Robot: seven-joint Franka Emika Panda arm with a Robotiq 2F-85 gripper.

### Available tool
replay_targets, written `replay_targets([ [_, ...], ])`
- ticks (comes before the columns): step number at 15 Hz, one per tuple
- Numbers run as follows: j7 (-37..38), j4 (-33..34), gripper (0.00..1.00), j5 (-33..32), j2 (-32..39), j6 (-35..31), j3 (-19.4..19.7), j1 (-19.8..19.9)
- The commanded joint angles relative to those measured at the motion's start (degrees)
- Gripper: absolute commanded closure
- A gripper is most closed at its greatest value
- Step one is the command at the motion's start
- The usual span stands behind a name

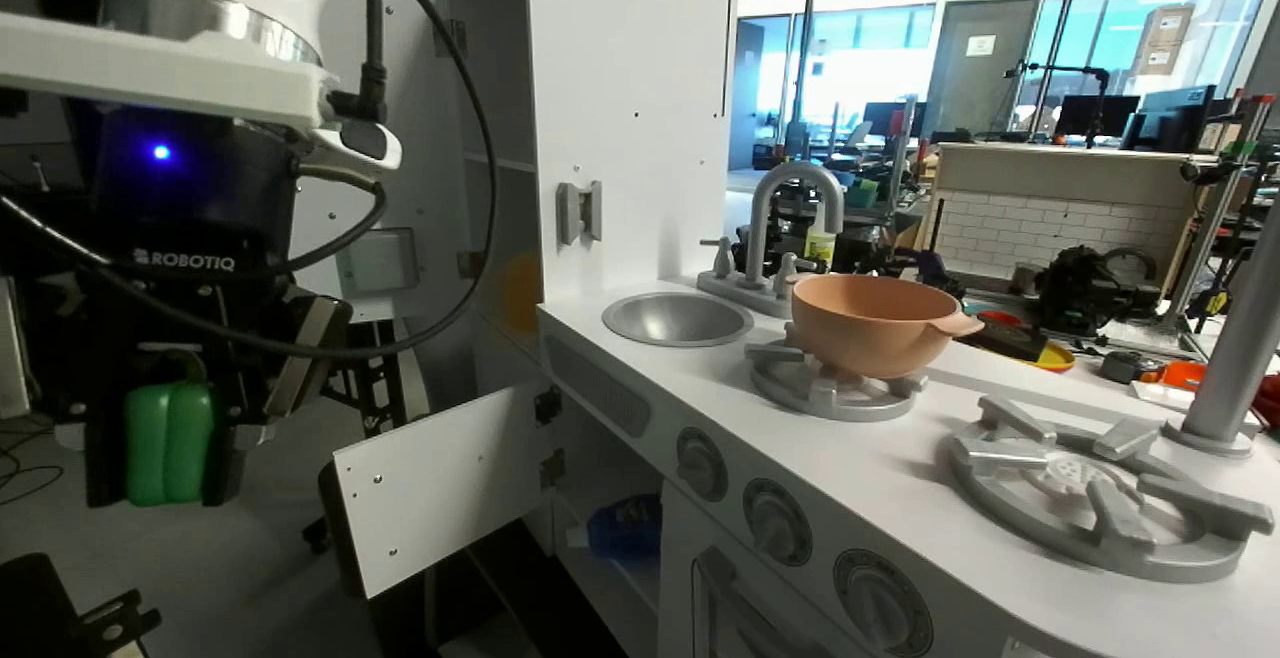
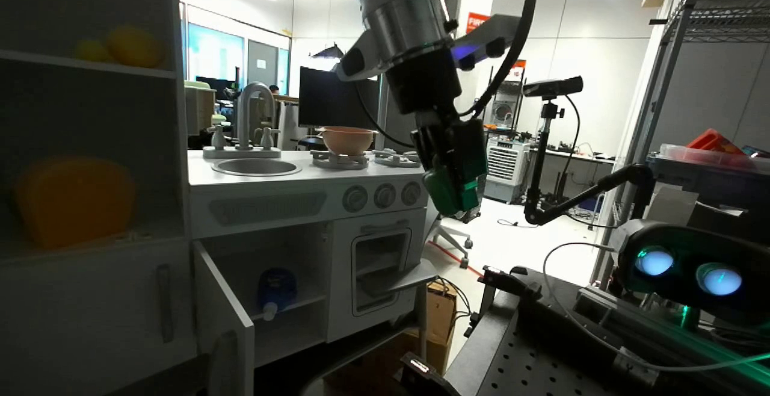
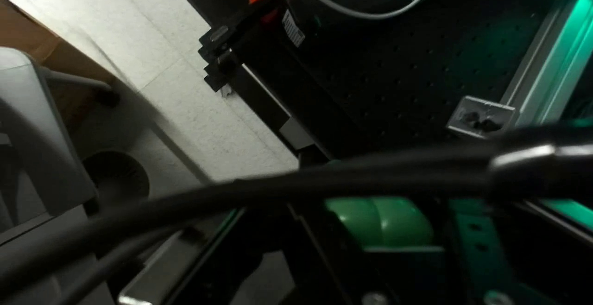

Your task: Open the second cabinet door from the left, put the blue bottle and green pepper inside it, and then close the cabinet door

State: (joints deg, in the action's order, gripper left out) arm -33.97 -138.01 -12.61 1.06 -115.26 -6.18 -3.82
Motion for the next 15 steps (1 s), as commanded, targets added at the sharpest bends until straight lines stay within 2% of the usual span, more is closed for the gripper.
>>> replay_targets([
  [1,7.6,-4.1,0.81,-2.2,-3.2,-7.6,0.0,-0.9],
  [6,17.3,-8.8,0.81,-2.5,-3.7,-21.0,1.1,0.0],
  [8,22.0,-9.9,0.81,-3.3,-1.4,-27.0,1.4,0.1],
  [10,27.4,-10.7,0.81,-4.3,-1.3,-30.4,1.1,-0.3],
  [12,31.4,-11.6,0.81,-6.7,1.8,-36.3,2.1,0.5],
  [13,33.8,-11.4,0.81,-7.0,1.0,-35.8,1.9,-0.1],
  [15,37.6,-11.9,0.81,-10.1,3.9,-40.5,3.3,0.6],
])
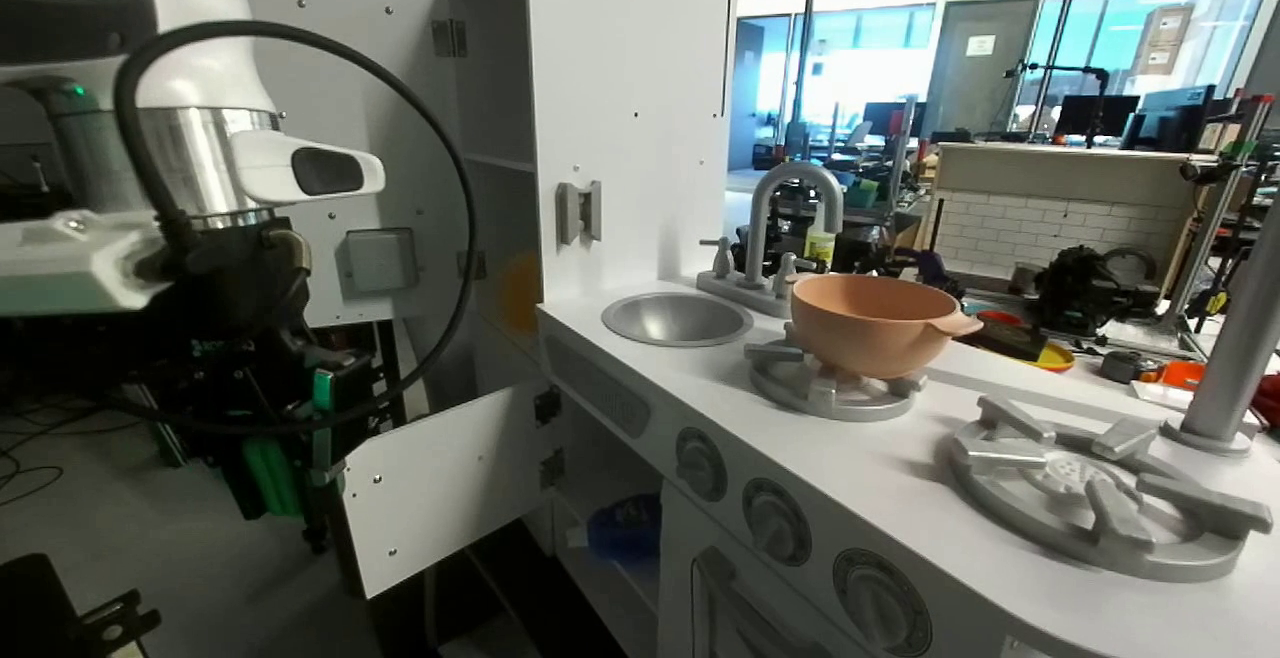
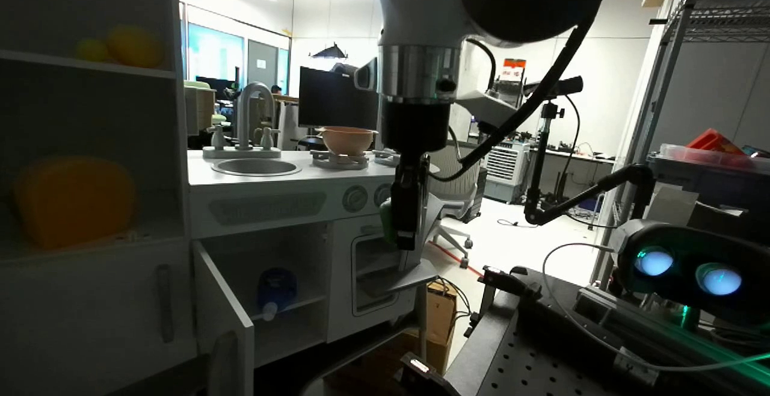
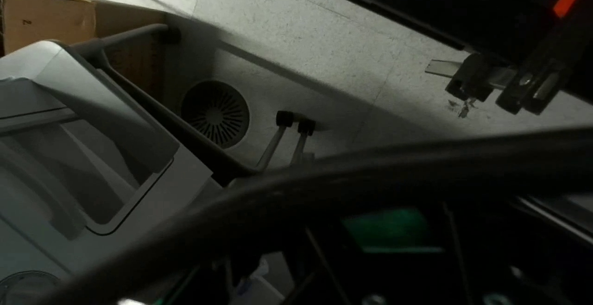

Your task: Open the second cabinet door from the left, put the blue bottle and green pepper inside it, and then close the cabinet door

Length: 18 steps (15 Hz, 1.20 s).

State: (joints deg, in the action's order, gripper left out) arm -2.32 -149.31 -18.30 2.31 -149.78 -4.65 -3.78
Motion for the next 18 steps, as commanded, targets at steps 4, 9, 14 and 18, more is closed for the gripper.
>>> replay_targets([
  [4,18.4,1.6,0.81,-12.2,6.8,-11.2,4.5,-0.9],
  [9,38.2,10.4,0.81,-27.8,17.8,-17.2,10.9,-4.9],
  [14,49.6,19.6,0.81,-35.0,27.5,-18.3,15.5,-10.8],
  [18,58.1,24.7,0.81,-38.7,33.1,-19.0,18.8,-15.9],
])
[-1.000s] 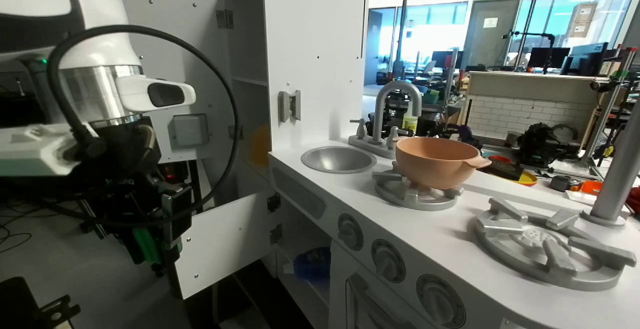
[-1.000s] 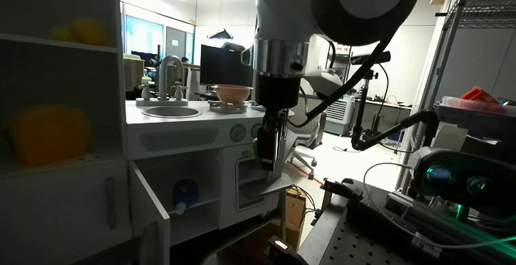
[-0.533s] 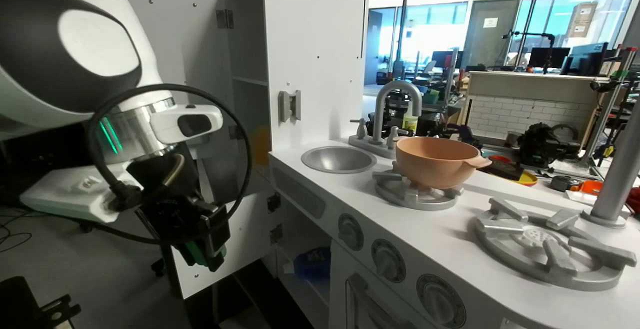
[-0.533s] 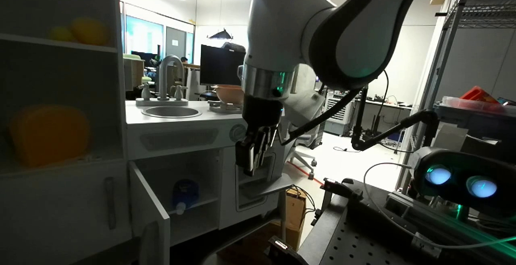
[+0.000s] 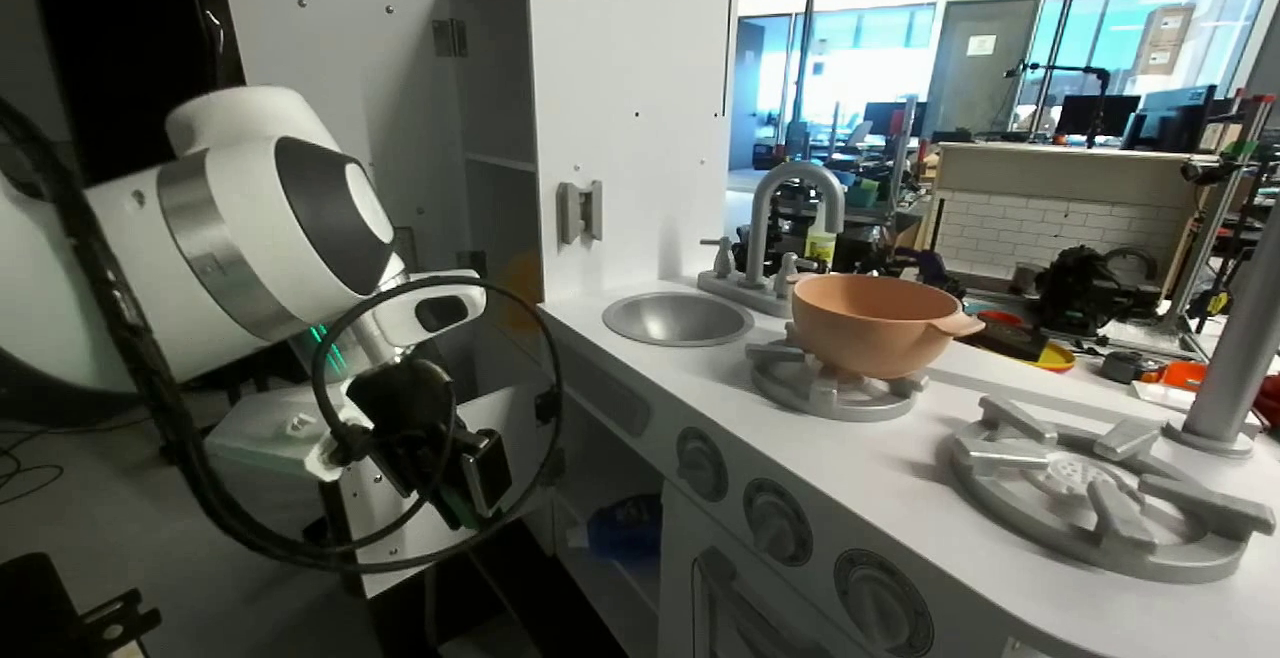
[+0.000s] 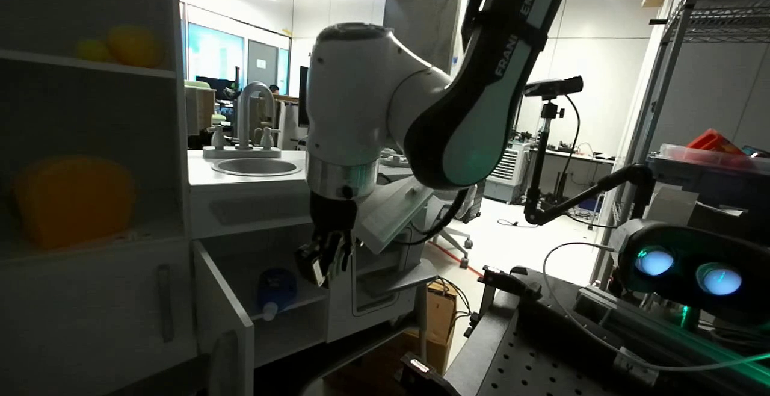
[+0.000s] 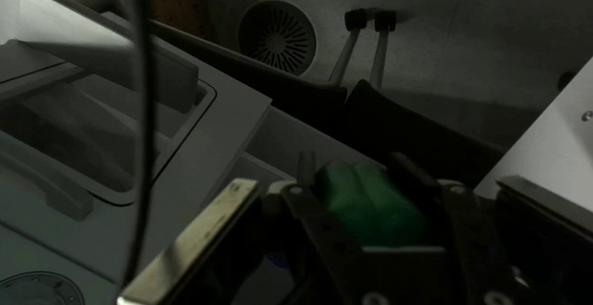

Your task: Open the second cabinet door from the left, put the blue bottle and green pepper inside it, and then close the cabinet door

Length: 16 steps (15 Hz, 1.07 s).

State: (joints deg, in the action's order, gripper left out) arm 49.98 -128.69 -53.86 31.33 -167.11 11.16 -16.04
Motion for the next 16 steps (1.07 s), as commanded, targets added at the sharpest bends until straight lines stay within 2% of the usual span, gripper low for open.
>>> replay_targets([
  [1,8.0,5.8,0.81,-4.7,6.8,-3.5,4.6,-4.6],
  [7,13.3,13.0,0.81,-5.4,15.9,-4.9,7.9,-7.5],
  [8,14.1,15.3,0.81,-5.5,19.1,-6.2,8.5,-7.4],
  [16,17.2,25.3,0.81,-4.4,28.9,-5.2,8.3,-8.6],
])
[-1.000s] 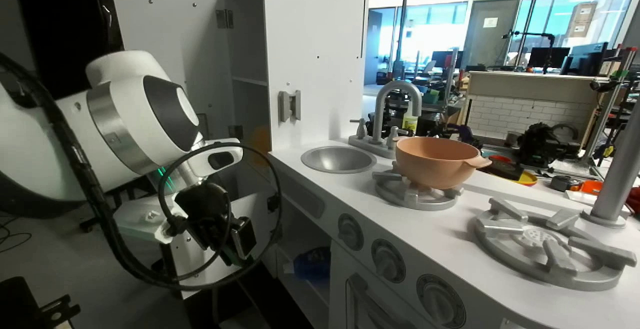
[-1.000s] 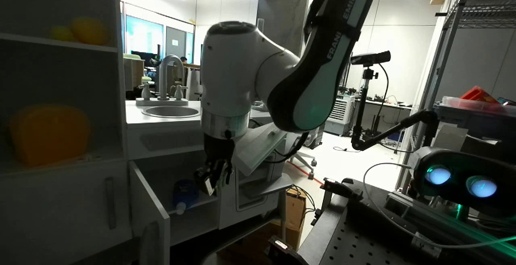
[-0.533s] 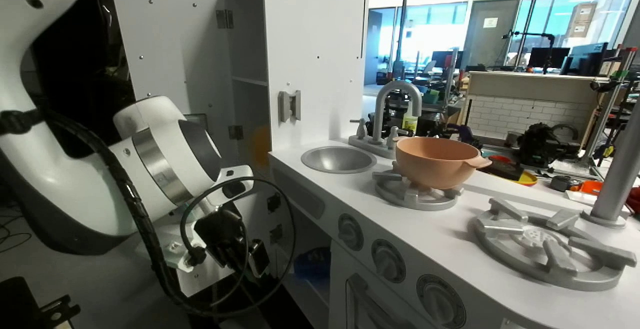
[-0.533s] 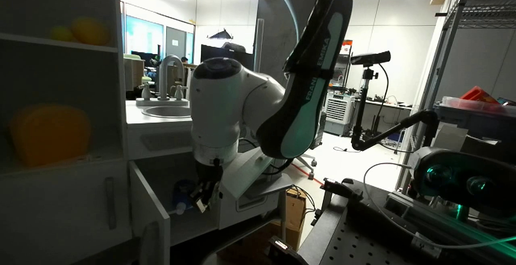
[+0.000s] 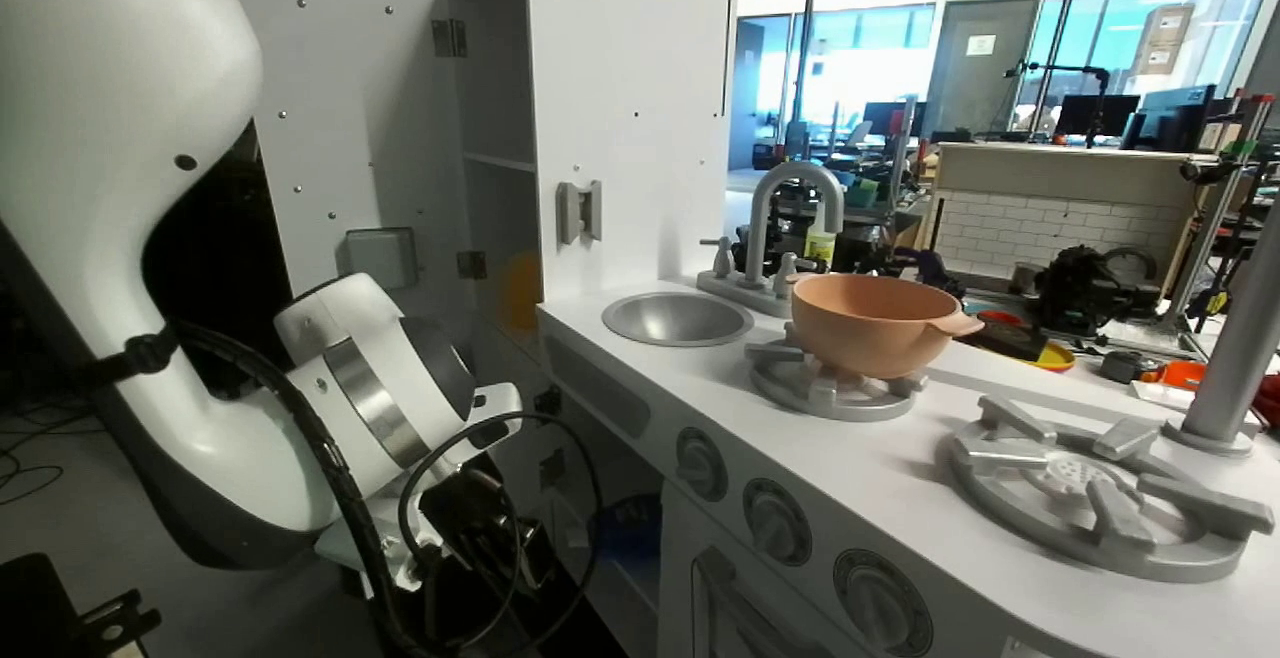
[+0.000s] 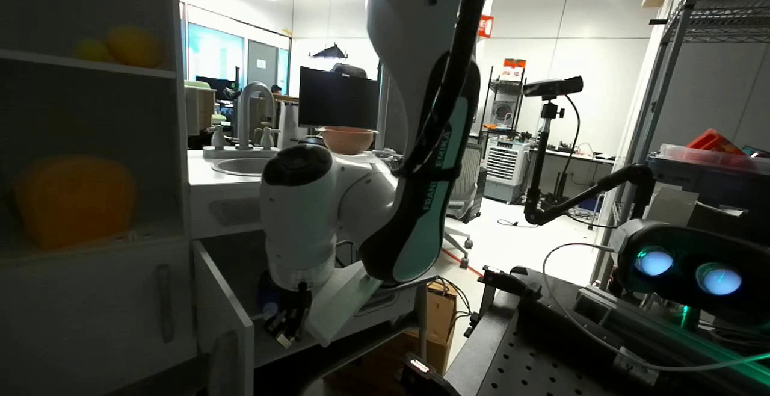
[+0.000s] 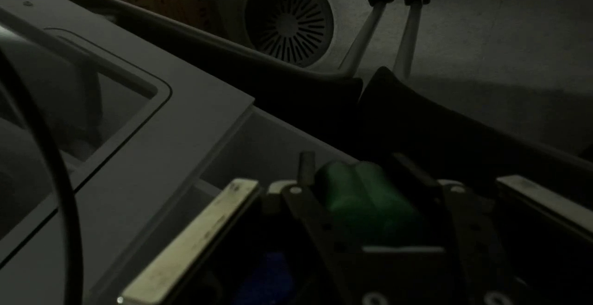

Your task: Open the second cabinet door from the left, put the blue bottle and green pepper inside it, and then close the cabinet door

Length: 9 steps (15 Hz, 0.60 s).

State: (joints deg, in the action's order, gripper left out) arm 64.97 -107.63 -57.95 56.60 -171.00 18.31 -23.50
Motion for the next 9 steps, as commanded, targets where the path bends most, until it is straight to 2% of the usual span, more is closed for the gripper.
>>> replay_targets([
  [1,3.0,5.9,0.81,-0.4,5.3,-1.7,1.5,-1.2],
  [9,5.3,13.8,0.81,0.0,11.2,-1.1,1.0,-1.1],
])
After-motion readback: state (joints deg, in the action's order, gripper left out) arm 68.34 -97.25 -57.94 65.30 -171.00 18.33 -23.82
